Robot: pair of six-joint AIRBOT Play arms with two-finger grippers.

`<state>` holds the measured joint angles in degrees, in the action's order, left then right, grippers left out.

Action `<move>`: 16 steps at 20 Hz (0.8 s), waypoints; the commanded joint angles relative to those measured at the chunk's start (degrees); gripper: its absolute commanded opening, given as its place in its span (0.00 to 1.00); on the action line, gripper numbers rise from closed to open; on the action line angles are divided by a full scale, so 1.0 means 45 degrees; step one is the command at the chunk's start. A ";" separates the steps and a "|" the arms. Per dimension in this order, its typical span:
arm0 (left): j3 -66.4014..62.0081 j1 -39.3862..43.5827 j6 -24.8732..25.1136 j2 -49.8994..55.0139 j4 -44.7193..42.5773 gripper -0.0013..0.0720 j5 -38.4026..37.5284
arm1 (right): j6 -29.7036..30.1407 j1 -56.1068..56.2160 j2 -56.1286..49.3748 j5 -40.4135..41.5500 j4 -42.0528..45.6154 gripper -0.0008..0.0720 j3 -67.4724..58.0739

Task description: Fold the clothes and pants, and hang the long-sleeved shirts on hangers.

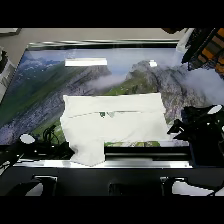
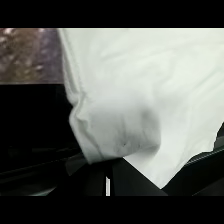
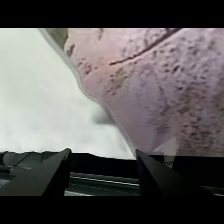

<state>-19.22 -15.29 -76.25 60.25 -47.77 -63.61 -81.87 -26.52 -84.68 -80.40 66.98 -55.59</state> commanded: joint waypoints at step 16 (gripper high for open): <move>-0.1991 -0.1151 -0.1137 -0.1763 -0.2239 0.04 -0.2817 | 0.0607 0.0015 0.2472 -0.0316 -0.1666 0.05 0.1132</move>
<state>-25.12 -18.96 -78.41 56.29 -52.86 -70.81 -78.04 -26.48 -78.24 -78.30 59.09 -50.52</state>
